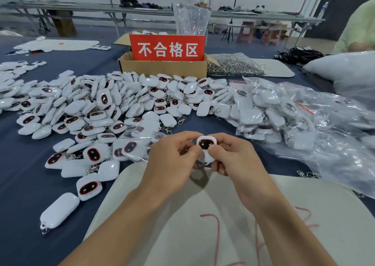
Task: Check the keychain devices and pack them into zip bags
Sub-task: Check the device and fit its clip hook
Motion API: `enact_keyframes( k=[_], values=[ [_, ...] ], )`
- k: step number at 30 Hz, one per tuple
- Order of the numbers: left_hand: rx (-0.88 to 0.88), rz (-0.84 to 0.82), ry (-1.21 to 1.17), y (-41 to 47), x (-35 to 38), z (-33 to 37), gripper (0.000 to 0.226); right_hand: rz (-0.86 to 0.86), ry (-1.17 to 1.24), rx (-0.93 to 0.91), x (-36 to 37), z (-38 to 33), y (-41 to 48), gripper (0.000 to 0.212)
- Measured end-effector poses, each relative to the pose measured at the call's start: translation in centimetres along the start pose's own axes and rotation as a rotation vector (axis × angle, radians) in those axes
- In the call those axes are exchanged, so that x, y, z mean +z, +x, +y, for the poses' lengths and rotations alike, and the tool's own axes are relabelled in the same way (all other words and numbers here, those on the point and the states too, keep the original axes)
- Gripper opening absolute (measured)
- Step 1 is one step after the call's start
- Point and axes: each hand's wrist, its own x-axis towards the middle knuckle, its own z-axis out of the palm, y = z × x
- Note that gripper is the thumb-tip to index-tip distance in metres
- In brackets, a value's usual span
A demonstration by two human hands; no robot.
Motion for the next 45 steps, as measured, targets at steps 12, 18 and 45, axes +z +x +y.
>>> enact_keyframes(
  k=[12, 18, 45],
  values=[
    [0.056, 0.001, -0.009, -0.29, -0.05, 0.37, 0.017, 0.080, 0.017, 0.024, 0.29, -0.36, -0.56, 0.029],
    [0.016, 0.052, -0.006, -0.16, 0.02, 0.57, 0.017, 0.032, 0.034, 0.007, 0.48, -0.65, -0.68, 0.030],
    [0.039, 0.051, -0.002, -0.08, -0.11, 0.22, 0.019, 0.043, 0.004, 0.006, 0.48, -0.26, -0.80, 0.024]
  ],
)
